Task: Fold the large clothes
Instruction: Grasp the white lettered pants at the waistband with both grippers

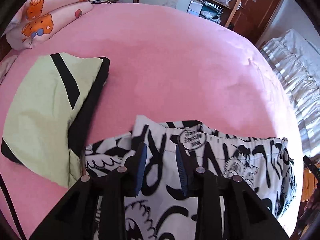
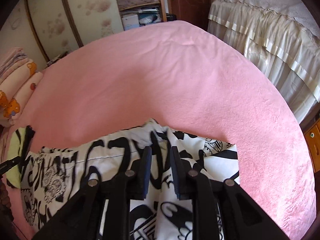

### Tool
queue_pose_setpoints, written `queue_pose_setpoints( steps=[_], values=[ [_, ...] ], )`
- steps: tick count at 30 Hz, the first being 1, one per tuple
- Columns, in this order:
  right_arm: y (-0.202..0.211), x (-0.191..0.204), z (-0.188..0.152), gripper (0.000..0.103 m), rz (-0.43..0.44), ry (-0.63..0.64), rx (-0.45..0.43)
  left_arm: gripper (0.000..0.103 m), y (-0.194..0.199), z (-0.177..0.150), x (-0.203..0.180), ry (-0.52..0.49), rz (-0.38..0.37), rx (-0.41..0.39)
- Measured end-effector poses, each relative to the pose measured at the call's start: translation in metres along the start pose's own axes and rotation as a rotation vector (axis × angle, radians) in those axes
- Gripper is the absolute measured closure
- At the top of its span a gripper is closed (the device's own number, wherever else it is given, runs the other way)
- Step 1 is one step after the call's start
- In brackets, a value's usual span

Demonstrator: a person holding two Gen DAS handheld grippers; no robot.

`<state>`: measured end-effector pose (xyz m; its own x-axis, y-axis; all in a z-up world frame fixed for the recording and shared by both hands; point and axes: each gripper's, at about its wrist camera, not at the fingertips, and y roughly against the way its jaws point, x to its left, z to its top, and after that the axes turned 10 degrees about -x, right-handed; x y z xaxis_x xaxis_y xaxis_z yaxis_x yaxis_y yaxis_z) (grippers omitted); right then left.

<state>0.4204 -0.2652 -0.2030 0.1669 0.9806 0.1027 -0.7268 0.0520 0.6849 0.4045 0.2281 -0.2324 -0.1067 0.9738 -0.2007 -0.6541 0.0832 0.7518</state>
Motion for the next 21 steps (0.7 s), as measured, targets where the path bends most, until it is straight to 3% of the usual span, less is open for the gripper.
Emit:
queue_pose_setpoints(
  steps=[3,5,7,10,12,14,18,21],
  values=[
    [0.028,0.018,-0.012,0.084,0.044,0.025,-0.030,0.070,0.020,-0.016,-0.016,0.068,-0.029,0.001],
    [0.042,0.038,-0.023,0.084,0.089,0.032,-0.042,0.059,0.032,-0.031,-0.032,0.118,-0.057,0.014],
    [0.053,0.057,-0.034,0.084,0.137,0.029,-0.053,0.058,0.045,-0.045,-0.049,0.154,-0.108,0.023],
    [0.070,0.078,-0.061,0.085,0.219,0.023,-0.059,0.058,0.060,-0.069,-0.065,0.136,-0.104,0.057],
    [0.079,0.093,-0.082,0.085,0.264,0.071,-0.071,0.058,0.061,-0.083,-0.072,0.116,-0.090,0.121],
    [0.088,0.107,-0.103,0.093,0.331,0.087,-0.066,0.058,0.066,-0.098,-0.077,0.113,-0.090,0.164],
    [0.083,0.127,-0.136,0.101,0.385,0.064,0.064,0.059,0.070,-0.125,-0.086,0.139,-0.161,0.222],
    [0.087,0.137,-0.150,0.101,0.418,0.050,0.086,0.072,0.065,-0.140,-0.095,0.172,-0.222,0.268]
  ],
)
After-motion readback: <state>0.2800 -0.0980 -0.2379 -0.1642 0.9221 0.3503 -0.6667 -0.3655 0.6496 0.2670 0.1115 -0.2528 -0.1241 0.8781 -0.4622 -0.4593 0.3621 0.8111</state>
